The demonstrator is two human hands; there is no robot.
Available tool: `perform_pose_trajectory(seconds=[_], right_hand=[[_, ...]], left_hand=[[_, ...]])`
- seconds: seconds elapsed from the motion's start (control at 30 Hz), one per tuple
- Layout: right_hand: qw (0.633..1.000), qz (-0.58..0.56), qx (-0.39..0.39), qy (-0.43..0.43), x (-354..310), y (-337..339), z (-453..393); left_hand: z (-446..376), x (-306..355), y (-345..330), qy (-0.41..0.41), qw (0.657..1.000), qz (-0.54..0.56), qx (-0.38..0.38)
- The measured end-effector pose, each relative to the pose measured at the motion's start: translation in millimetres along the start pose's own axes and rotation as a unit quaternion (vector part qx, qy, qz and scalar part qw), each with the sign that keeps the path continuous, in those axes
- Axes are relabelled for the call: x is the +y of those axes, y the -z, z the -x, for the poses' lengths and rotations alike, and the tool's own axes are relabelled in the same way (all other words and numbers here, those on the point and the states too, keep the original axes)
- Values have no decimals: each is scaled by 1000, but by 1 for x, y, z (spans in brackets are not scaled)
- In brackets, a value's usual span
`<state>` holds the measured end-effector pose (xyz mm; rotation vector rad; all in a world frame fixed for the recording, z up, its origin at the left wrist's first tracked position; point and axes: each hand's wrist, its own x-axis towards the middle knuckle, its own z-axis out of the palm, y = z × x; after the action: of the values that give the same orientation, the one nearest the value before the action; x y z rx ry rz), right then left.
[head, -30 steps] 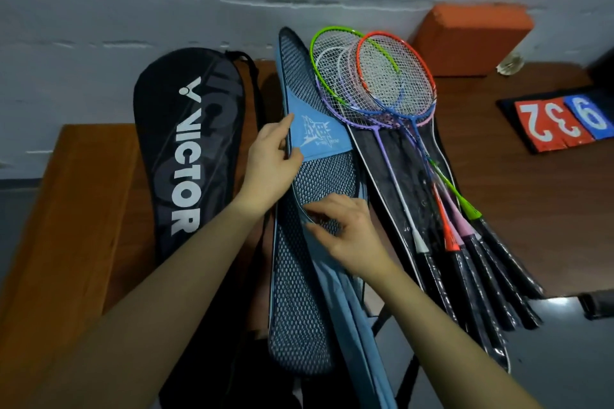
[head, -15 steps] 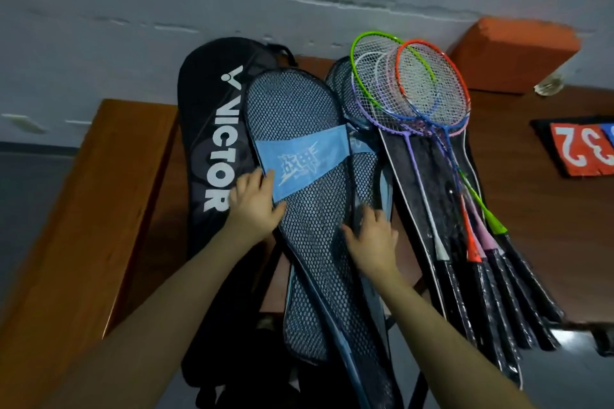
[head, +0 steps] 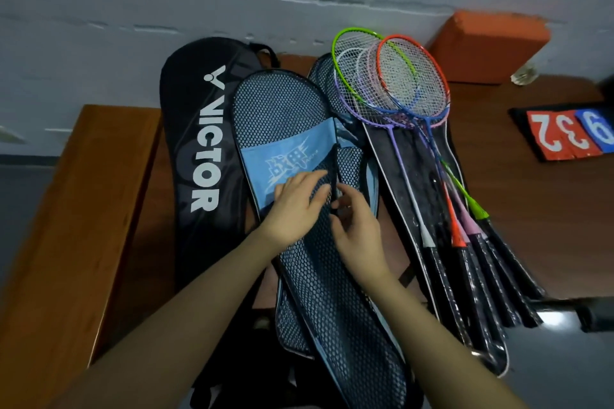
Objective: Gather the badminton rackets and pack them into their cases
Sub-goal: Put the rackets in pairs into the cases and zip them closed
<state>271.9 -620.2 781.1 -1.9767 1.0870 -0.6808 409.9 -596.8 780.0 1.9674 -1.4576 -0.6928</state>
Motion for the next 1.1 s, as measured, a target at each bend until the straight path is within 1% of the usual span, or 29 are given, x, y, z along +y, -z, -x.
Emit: perform_pose_trajectory(seconds=[0.03,0.1,0.17,0.2,0.23,0.33,0.43,0.47,0.57,0.67,0.77,0.83,0.9,0.97,1.1], right_hand=[[1000,17,14,-21,4,1,0],[991,107,21,-79,20,2,2],[970,186,-9,-154,37,5,8],[964,200,-22,-176,44,5,12],[961,202,-24,-186,49,5,16],[965,172,11,-199,55,7,22],[962,170,-7,-214,60,10,18],[964,155,-12,-215,60,11,16],[978,26,-25,-204,57,16,11],[986,-45,-14,-161,49,22,9],[988,-89,-15,-126,38,28,7],[987,-120,-32,-106,27,31,5],[982,-157,-50,-96,16,33,0],[975,-189,-64,-100,7,35,-7],[973,-176,-90,-118,-6,36,-19]], left_hand=[[-4,2,-3,16,1000,-13,-6],[-10,-2,-11,43,996,-59,-50],[-10,-5,-20,48,990,-83,-101],[-8,-5,-24,47,988,-88,-117],[-8,-6,-29,46,987,-94,-124],[-7,-4,-37,50,980,-134,-140],[-9,-1,-44,52,979,-139,-141],[-8,2,-45,52,980,-132,-139],[-10,7,-51,71,990,-69,-105],[-12,13,-52,124,990,46,-57],[-12,28,-47,171,966,194,9],[-10,36,-39,185,945,266,45],[-9,39,-29,173,939,285,81],[-8,37,-18,161,942,272,108],[-1,35,4,120,949,267,115]])
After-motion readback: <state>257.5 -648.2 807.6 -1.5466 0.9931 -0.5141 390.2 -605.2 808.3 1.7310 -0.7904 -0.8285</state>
